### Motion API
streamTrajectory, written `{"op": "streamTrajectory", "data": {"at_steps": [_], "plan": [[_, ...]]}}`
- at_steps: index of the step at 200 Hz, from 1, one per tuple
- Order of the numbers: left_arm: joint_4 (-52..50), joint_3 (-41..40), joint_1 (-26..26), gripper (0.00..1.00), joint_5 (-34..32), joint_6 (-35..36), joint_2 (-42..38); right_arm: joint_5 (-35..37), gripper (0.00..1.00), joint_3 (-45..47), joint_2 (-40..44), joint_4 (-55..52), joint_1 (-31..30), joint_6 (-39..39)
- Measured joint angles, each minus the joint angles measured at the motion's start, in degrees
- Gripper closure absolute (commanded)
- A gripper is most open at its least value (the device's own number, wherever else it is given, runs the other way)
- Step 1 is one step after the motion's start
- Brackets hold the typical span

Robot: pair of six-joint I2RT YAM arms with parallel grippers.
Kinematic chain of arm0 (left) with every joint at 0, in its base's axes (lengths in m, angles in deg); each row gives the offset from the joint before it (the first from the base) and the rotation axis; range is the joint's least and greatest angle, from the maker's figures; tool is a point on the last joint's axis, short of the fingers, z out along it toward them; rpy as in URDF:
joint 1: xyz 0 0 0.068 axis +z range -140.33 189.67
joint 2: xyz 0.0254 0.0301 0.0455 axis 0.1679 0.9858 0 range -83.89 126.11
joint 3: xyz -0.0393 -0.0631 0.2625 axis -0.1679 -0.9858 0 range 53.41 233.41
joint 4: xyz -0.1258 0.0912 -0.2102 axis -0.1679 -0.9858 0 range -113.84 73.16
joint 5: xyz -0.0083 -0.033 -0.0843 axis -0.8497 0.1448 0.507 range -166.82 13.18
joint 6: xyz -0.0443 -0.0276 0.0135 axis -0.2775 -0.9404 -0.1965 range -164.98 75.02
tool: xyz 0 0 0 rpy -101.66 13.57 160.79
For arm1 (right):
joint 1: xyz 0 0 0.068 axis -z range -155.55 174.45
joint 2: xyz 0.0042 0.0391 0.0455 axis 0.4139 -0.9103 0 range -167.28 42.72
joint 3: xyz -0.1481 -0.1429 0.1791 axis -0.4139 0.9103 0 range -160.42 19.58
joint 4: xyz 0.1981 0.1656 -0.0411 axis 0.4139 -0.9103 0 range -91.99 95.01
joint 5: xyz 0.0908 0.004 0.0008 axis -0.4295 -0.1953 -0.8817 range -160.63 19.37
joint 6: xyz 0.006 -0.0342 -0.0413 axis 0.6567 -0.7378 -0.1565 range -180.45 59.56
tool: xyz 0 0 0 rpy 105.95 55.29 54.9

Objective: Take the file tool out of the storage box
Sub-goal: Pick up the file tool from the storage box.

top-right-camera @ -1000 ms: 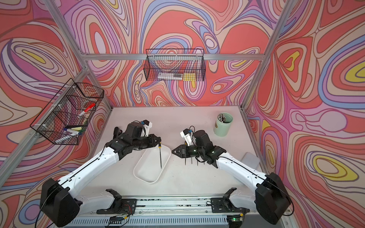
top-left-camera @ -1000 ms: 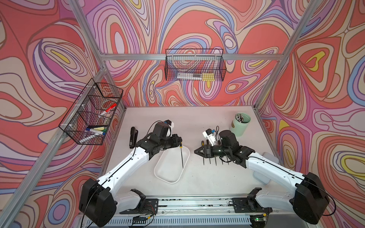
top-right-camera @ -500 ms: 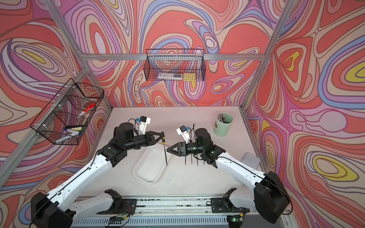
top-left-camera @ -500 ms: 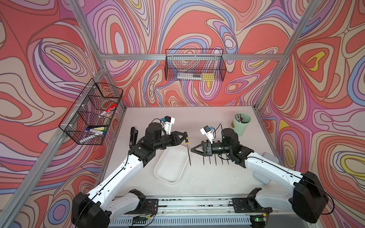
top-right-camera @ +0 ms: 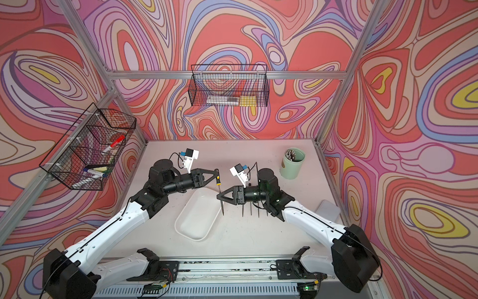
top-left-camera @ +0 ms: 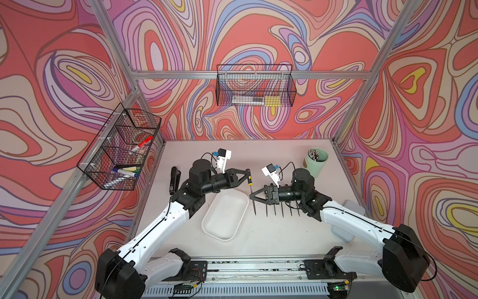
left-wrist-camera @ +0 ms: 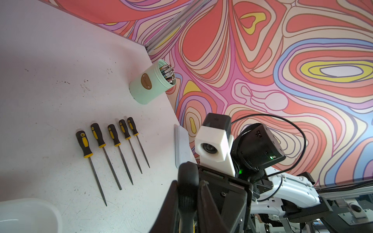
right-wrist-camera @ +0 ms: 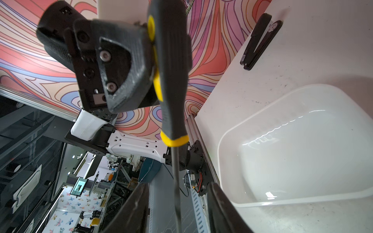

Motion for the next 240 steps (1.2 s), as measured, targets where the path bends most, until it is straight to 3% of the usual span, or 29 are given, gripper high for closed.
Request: {"op": "streamTrajectory", "data": {"at_steps": [98,240], "plan": [[2.86,-1.4,0.07,0.94,1.2,-1.25,0.33,-2.03,0.68,3.19,-0.79,6.36,0.0,3.65],[4.98,-3.37,2.29,0.95,2.08,-2.54,-0.11,-2.95,0.8,5.27,1.46,5.75,0.0,3.78]]}}
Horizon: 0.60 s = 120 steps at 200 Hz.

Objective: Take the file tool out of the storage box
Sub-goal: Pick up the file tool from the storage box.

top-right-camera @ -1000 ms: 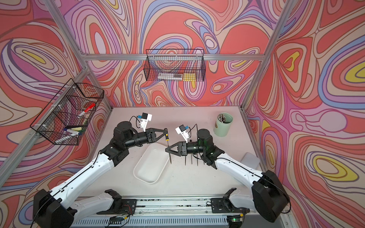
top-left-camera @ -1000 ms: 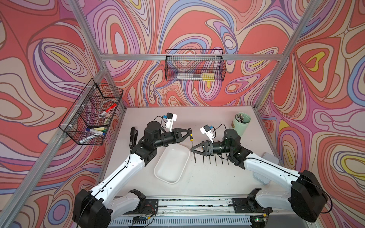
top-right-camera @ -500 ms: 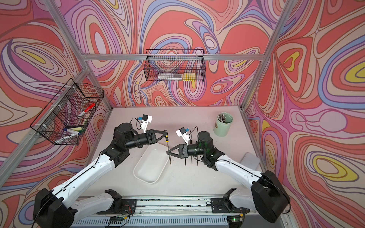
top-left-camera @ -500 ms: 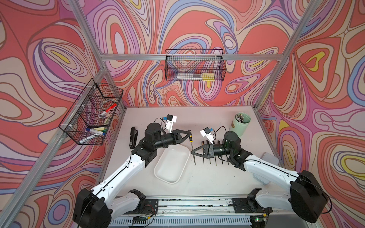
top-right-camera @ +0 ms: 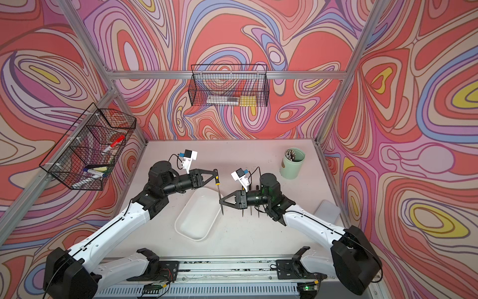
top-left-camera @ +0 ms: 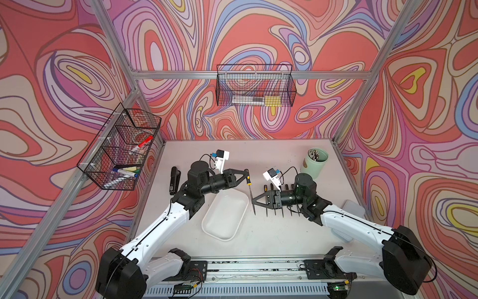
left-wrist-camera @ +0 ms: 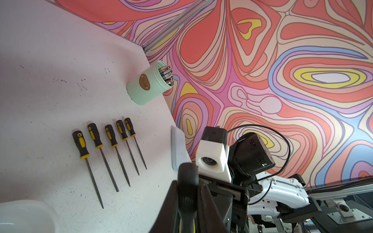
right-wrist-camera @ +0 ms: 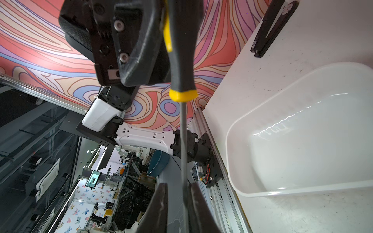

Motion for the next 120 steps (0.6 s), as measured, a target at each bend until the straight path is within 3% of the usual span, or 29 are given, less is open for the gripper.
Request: {"op": "streamTrajectory", "data": {"at_steps": [120], "plan": [[2.19,-0.63,0.35,0.95,0.22,-1.64,-0.24,-1.88,0.8,1.73,-0.46,6.38,0.0,4.07]]}}
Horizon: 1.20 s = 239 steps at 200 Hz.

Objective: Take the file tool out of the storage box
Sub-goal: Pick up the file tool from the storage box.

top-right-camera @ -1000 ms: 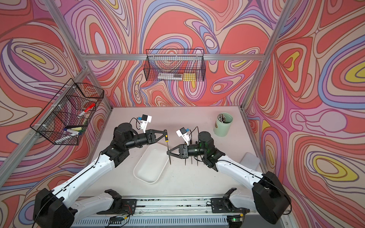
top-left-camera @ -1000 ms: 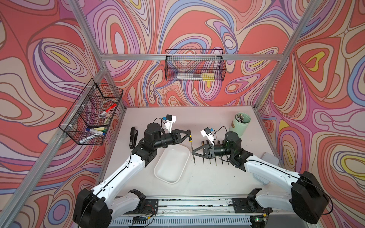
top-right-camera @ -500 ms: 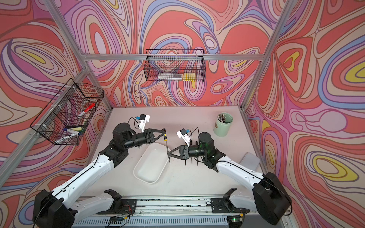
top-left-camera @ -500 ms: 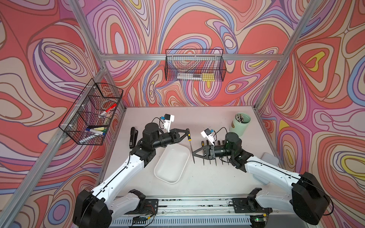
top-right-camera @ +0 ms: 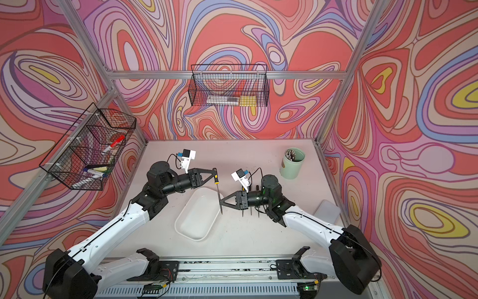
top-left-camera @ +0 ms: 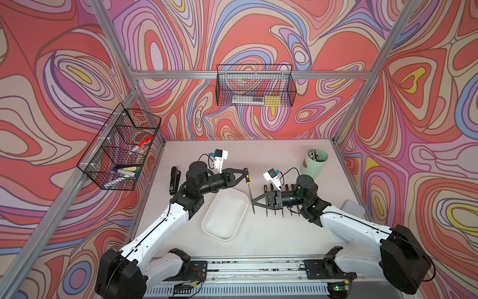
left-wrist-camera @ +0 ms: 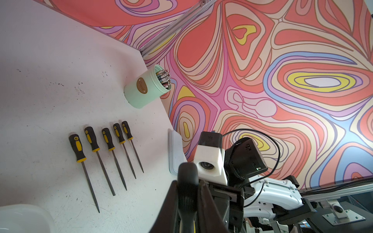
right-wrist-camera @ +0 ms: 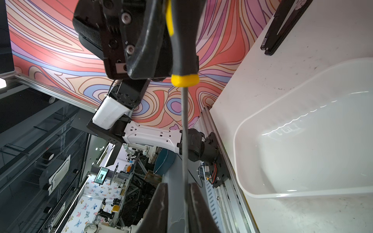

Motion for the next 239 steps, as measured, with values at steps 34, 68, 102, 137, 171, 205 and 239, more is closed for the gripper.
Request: {"op": "streamTrajectory", "data": {"at_steps": [34,68,102,137,171,205,239], "plan": [[0.02,0.0,0.02,0.95,0.0,-0.02,0.0,-0.26,0.79,0.0,-0.31,0.33,-0.17,0.17],[0.02,0.0,0.09,0.96,-0.02,-0.02,0.0,-0.61,0.79,0.0,-0.98,0.31,-0.79,0.13],[0.02,0.0,0.37,0.95,-0.02,-0.02,0.0,-0.81,0.8,0.0,-1.22,0.28,-1.07,0.02],[0.13,0.0,0.37,0.95,0.15,-0.07,0.0,-0.83,0.88,-0.02,-1.53,0.22,-1.18,-0.33],[0.22,0.0,0.37,0.95,0.22,-0.09,0.0,-0.9,0.96,-0.04,-1.9,0.28,-1.2,-0.52],[0.44,0.0,0.37,0.92,0.37,-0.26,0.0,-0.96,1.0,-0.07,-1.9,0.63,-1.29,-0.7],[0.52,0.0,0.44,0.59,0.33,0.07,0.0,-0.2,1.0,-0.59,-1.86,-1.16,-1.31,-2.01]]}}
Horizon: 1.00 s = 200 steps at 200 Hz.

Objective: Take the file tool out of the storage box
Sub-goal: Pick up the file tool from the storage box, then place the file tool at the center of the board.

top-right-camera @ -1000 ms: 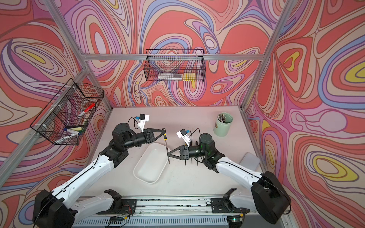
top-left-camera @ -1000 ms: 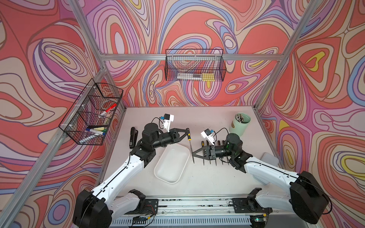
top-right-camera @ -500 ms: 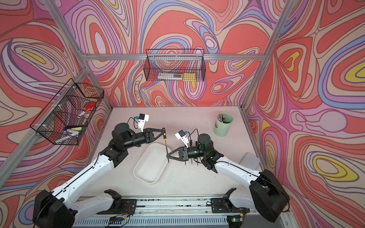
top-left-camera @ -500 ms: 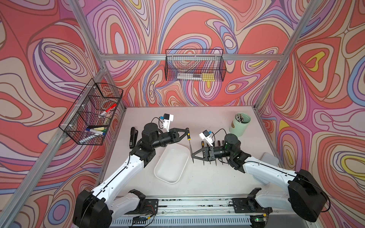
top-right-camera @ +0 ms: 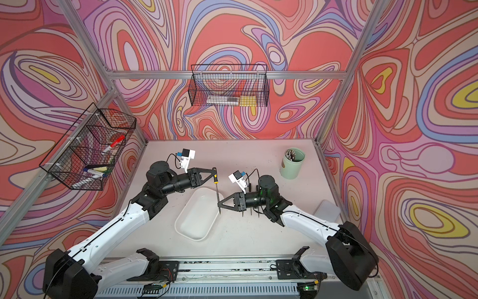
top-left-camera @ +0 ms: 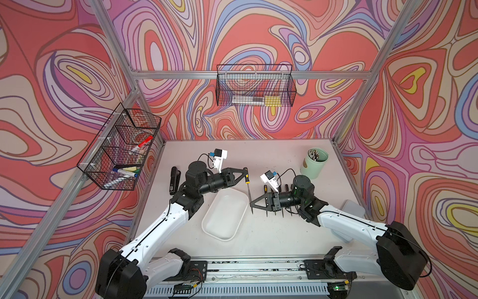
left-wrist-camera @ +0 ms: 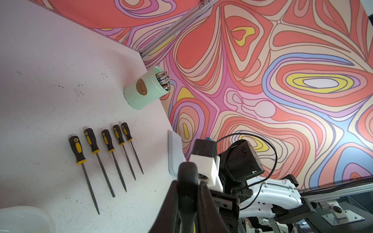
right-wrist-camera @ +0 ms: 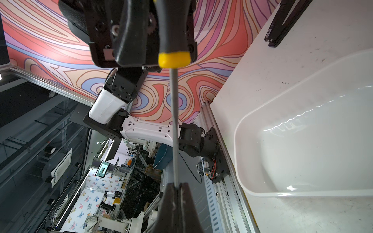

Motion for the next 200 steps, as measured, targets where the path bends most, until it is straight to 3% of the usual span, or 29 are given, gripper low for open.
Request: {"op": "streamTrajectory", "data": {"at_steps": [18,29,39,75,120,167,200], "plan": [[-0.04,0.0,0.31,0.33,0.0,0.72,0.0,1.53,1.0,-1.07,0.26,-3.87,-0.2,-1.79],[-0.33,0.02,0.57,0.12,-0.04,1.09,0.0,3.26,1.0,-2.01,0.81,-7.87,-0.26,-3.5],[-1.77,0.26,0.7,0.01,-0.35,2.05,0.0,5.46,1.0,-3.28,1.55,-12.55,-0.26,-5.35],[-14.25,4.55,0.85,0.01,-4.74,7.85,-0.39,18.05,1.0,-9.79,5.64,-31.15,-0.55,-12.98],[-34.01,11.58,1.01,0.01,-17.14,16.68,-3.43,36.44,1.0,-16.04,6.84,-49.11,-1.36,-15.98],[-47.76,11.78,1.01,0.01,-26.03,21.09,-5.14,54.31,1.0,-26.01,-3.13,-66.31,-5.49,-15.43],[-52.63,10.95,1.01,0.01,-30.08,22.97,-6.38,60.63,1.0,-29.99,-10.47,-72.39,-7.5,-14.03]]}}
